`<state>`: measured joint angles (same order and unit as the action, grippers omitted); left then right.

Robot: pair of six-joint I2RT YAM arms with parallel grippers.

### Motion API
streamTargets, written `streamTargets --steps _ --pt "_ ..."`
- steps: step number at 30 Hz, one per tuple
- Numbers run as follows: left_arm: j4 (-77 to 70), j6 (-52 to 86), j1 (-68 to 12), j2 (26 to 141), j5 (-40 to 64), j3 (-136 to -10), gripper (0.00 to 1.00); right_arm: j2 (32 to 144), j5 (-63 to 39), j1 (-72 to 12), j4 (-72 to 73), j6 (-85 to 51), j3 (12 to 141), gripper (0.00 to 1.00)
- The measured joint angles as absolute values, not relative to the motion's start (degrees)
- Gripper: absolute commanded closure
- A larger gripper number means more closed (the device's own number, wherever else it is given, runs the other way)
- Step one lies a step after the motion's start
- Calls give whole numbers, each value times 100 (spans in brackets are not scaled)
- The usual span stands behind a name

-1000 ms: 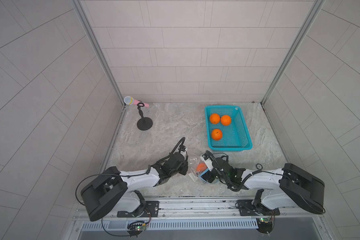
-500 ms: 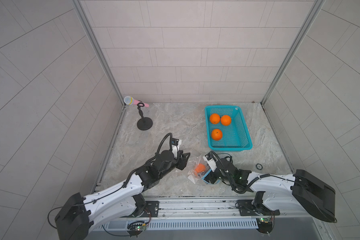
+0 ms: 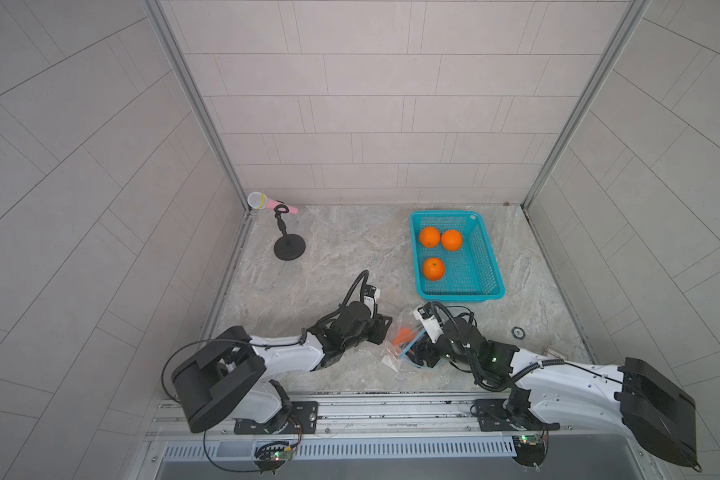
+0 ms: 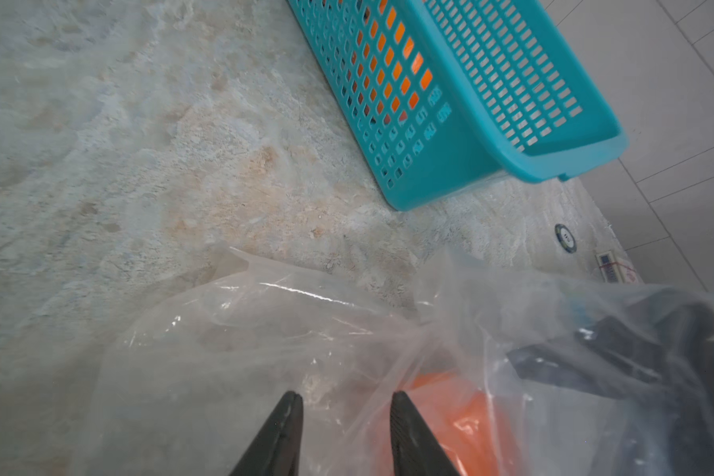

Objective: Open the zip-top bag and take out the orange
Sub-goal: Pick up the orange from the zipper food storage bag.

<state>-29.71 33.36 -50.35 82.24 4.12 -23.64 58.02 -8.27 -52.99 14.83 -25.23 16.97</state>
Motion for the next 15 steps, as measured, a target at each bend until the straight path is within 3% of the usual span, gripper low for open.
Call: streamTargets --steps 5,9,11,15 --pt "-3594 3520 -5057 8938 475 -2217 62 5791 -860 -5299 1339 -2659 1566 26" --pt "-4305 3647 -5068 9351 528 -2143 63 6049 -1000 -5299 1347 -2724 1546 27" --pt "-4515 3684 -5068 9445 556 -2115 64 6152 -1037 -5299 1372 -2727 1546 25" --pt "-4698 3739 -5068 9485 585 -2060 65 6355 -1111 -5310 1492 -2759 1549 11"
